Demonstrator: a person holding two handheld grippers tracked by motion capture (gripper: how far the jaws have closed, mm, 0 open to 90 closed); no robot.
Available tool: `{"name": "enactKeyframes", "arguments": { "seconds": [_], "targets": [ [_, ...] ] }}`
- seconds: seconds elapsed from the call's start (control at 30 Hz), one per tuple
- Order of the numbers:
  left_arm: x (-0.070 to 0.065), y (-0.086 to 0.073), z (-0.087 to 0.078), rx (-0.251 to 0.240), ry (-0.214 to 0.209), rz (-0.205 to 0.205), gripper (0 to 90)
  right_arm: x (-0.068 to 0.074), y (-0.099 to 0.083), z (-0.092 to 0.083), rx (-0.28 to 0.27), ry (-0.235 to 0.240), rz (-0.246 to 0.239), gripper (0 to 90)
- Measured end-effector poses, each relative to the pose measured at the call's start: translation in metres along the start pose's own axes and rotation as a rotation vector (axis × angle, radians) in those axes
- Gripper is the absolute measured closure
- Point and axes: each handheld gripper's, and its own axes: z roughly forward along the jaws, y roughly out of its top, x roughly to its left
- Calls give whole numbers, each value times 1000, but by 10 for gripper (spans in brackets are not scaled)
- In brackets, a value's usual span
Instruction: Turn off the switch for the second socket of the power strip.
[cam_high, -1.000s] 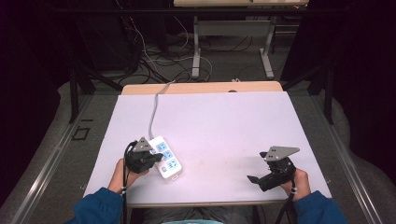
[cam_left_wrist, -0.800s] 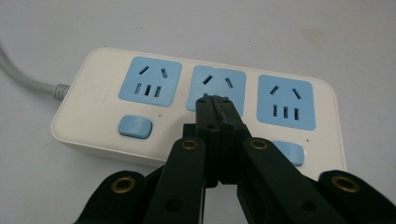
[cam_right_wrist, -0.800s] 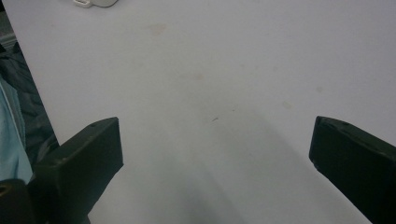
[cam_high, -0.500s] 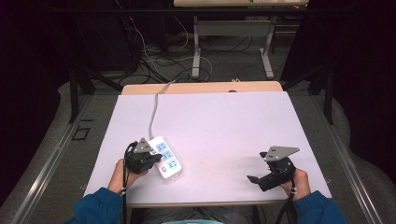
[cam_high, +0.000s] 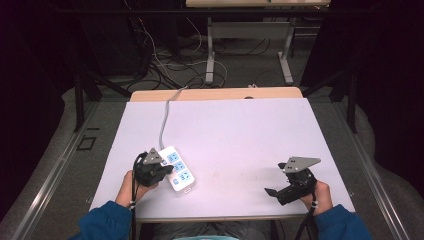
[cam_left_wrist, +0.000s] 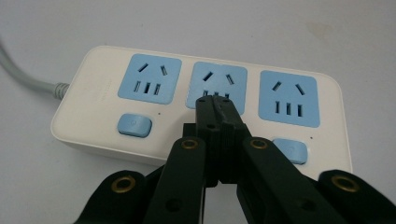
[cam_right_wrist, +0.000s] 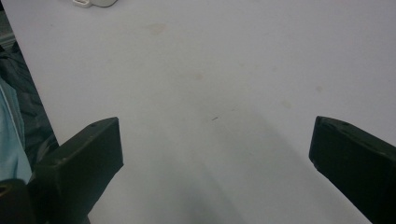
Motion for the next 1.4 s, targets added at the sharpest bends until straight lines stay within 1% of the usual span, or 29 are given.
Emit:
{"name": "enactKeyframes", "arguments": {
  "seconds": [0.03,0.1,0.13,0.23,0.27,0.33,0.4,0.43,0.47,0.5,0.53,0.6,0.73,0.77,0.83,0.87,1.0,1.1,1.17,1.2,1.23,1.27,1.3,1.4],
  "targets": [
    [0,0,0,2,1,0,900,0,0,-1,12,6,-1,19],
    [0,0,1,2,-2,-3,900,0,0,0,4,1,2,19],
    [-1,-1,1,-5,5,1,900,0,0,0,2,-2,0,19],
    [0,-1,1,-6,-4,1,900,0,0,0,5,6,0,19],
    [0,-1,1,-7,2,1,900,0,0,0,-8,5,1,19],
    [-1,-1,1,-6,3,0,900,0,0,0,-4,-3,-1,19],
    [0,-1,1,-6,1,1,900,0,0,0,10,8,-1,20],
    [0,-1,1,-10,-3,0,900,0,0,0,8,6,0,19],
    [1,-1,0,4,-4,-2,900,0,0,0,3,2,1,19],
    [1,-1,0,3,-7,-6,900,0,0,0,16,6,1,19],
    [1,-1,0,4,-4,-2,900,0,0,0,16,7,1,19],
    [1,-1,0,0,-8,-6,900,-1,0,0,3,2,-8,19],
    [0,-1,0,-1,-7,-3,900,0,0,0,7,7,0,19],
    [1,-1,0,-1,-7,-2,900,0,0,0,3,1,0,19],
    [0,-1,0,-3,-10,-7,900,-1,0,1,5,3,-13,20],
    [0,-1,1,-3,-9,-6,900,-1,1,0,9,7,-11,20],
    [0,-1,1,-8,-5,0,900,0,0,0,6,1,-1,19],
    [0,-1,0,0,1,3,900,0,0,0,7,3,-3,20],
    [0,-1,1,-3,0,3,900,0,0,0,5,-3,-2,19],
    [0,-1,1,-3,0,3,900,0,0,0,8,2,-2,19],
    [-1,-1,1,-4,0,3,900,-1,0,1,6,3,-13,19],
    [-1,-1,1,-6,-2,-1,900,0,0,0,7,3,-4,20],
    [-1,-1,1,-7,-2,0,900,-1,1,0,11,9,-12,20],
    [-1,-1,1,-13,3,2,900,0,0,0,12,7,-3,19]
  ]
}}
